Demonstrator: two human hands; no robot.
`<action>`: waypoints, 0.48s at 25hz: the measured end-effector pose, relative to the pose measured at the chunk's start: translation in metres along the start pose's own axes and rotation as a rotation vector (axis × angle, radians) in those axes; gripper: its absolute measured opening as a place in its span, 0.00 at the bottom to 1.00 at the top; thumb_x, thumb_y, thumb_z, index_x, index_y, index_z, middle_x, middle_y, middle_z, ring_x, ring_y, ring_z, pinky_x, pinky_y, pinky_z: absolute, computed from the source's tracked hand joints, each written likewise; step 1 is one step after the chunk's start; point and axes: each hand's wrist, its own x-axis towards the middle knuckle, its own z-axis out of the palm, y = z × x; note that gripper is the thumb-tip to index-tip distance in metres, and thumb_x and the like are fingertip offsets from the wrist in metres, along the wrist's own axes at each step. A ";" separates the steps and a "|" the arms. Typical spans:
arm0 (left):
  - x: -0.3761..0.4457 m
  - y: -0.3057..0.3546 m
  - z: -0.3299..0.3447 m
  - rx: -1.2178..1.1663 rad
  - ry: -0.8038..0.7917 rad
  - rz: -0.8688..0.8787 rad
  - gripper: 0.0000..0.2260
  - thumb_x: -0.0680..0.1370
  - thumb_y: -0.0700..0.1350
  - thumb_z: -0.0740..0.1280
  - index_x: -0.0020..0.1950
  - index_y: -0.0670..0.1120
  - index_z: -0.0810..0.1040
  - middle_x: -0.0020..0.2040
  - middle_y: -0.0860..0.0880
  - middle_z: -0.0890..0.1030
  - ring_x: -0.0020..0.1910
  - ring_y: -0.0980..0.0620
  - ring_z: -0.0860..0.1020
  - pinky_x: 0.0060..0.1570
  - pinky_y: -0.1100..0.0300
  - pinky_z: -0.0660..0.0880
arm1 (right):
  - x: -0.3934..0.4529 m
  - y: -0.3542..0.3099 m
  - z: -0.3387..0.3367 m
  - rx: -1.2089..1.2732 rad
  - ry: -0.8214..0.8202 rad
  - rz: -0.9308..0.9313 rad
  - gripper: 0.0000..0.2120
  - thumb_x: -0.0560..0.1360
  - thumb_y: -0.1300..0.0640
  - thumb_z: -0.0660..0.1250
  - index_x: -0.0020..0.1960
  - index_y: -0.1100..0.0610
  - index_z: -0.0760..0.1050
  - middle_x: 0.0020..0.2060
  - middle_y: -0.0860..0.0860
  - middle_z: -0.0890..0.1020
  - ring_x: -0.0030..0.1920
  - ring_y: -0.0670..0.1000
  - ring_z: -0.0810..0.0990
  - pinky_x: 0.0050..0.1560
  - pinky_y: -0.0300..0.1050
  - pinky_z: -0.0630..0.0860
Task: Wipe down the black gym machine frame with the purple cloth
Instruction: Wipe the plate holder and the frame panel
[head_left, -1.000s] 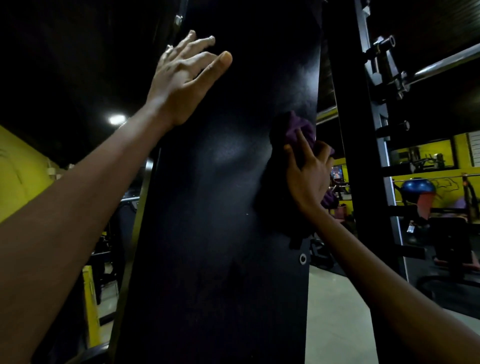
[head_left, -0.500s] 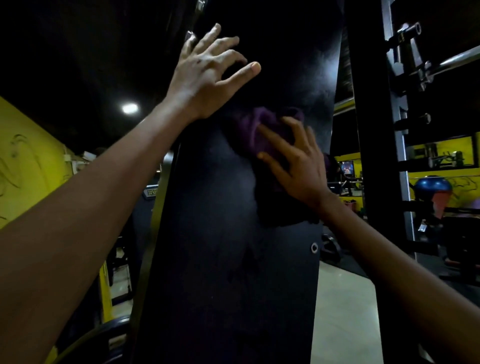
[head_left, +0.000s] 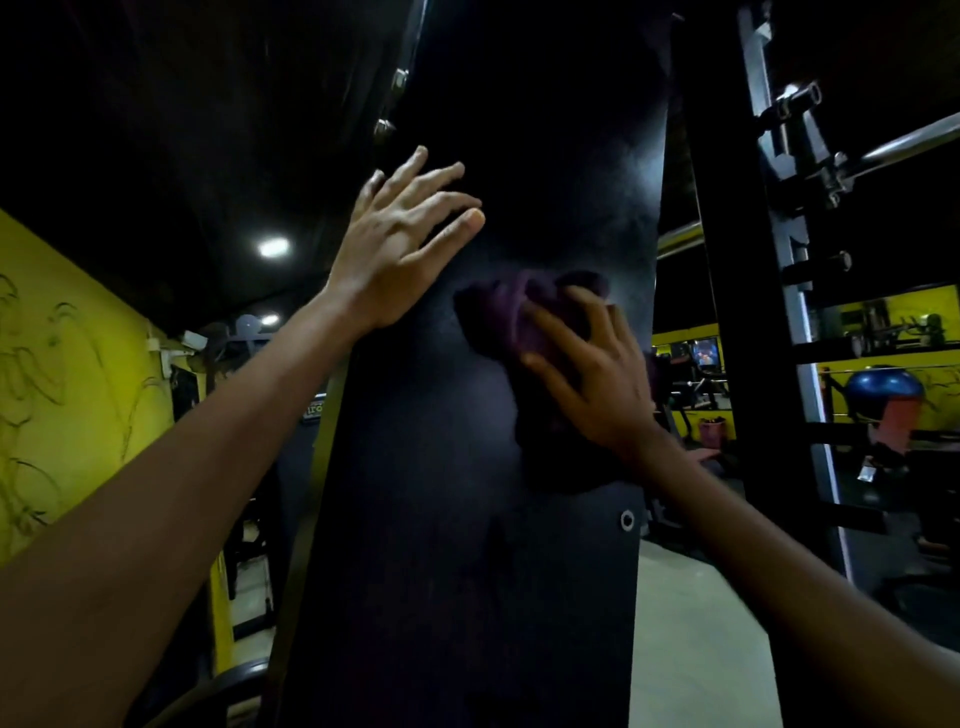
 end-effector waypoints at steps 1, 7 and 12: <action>-0.004 0.000 0.000 -0.029 -0.001 -0.007 0.32 0.73 0.65 0.45 0.66 0.51 0.75 0.74 0.53 0.65 0.77 0.53 0.52 0.72 0.57 0.42 | -0.003 -0.018 0.006 0.035 0.064 0.233 0.23 0.77 0.41 0.57 0.69 0.48 0.70 0.63 0.60 0.72 0.55 0.60 0.71 0.50 0.56 0.76; -0.012 0.003 0.001 0.088 -0.035 -0.003 0.33 0.73 0.67 0.48 0.70 0.51 0.71 0.75 0.52 0.63 0.77 0.53 0.50 0.72 0.57 0.40 | -0.023 -0.063 0.000 0.101 -0.047 -0.295 0.21 0.78 0.43 0.58 0.70 0.43 0.64 0.65 0.54 0.66 0.51 0.58 0.71 0.48 0.52 0.70; -0.044 0.006 0.005 0.181 -0.048 0.066 0.32 0.74 0.66 0.51 0.70 0.49 0.72 0.75 0.51 0.64 0.76 0.52 0.51 0.72 0.55 0.39 | -0.022 0.008 -0.005 -0.025 -0.047 -0.289 0.19 0.80 0.42 0.54 0.69 0.44 0.64 0.64 0.56 0.67 0.51 0.58 0.69 0.47 0.53 0.73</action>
